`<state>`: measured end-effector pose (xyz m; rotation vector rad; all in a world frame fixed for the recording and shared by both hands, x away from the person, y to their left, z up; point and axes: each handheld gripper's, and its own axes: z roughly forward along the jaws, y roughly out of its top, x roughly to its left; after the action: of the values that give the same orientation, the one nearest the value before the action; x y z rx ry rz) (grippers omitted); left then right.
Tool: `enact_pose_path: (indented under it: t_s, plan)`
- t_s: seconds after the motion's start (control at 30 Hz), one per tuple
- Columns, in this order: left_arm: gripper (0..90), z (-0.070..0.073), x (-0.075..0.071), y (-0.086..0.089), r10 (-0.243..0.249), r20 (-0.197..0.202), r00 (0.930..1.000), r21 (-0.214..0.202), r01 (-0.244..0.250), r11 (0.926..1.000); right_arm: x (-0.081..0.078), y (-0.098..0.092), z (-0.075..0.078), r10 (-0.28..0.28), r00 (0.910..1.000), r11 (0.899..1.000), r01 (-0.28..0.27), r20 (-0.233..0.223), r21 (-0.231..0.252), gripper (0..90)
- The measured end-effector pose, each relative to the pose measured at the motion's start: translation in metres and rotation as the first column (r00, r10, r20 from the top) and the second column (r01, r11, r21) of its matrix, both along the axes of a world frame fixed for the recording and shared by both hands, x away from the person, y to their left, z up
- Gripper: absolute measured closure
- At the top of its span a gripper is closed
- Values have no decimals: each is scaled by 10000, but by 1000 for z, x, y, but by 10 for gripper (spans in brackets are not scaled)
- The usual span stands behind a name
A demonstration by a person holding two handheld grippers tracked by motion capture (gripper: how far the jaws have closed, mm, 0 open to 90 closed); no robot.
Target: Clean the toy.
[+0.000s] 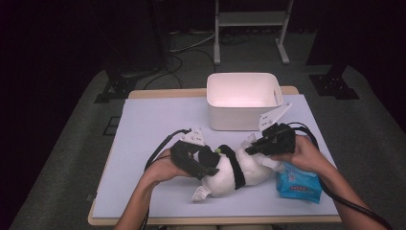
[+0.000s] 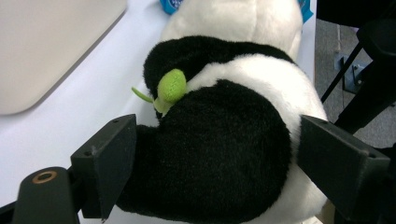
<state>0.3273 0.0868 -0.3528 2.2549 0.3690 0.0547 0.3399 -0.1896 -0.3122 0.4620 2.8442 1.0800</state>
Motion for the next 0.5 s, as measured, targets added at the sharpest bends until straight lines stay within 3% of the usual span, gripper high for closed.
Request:
enact_pose_path:
  t_s: [0.13, 0.2, 0.5]
  plan:
    - [137, 3, -1, -1, 30, 132, 9999, -48, -29, 10000, 5, 5, -9, 38, 9999, 9993, -42, -123, -372, 870]
    - [136, 4, -3, 1, 32, 185, 9998, -135, -29, 9999, 8, -1, -12, -121, 9992, 9998, 116, -370, -150, 871]
    - [120, 7, -11, 4, 4, 346, 9994, -192, 3, 9998, 9, -15, -19, -279, 9983, 9994, 289, -519, 187, 871]
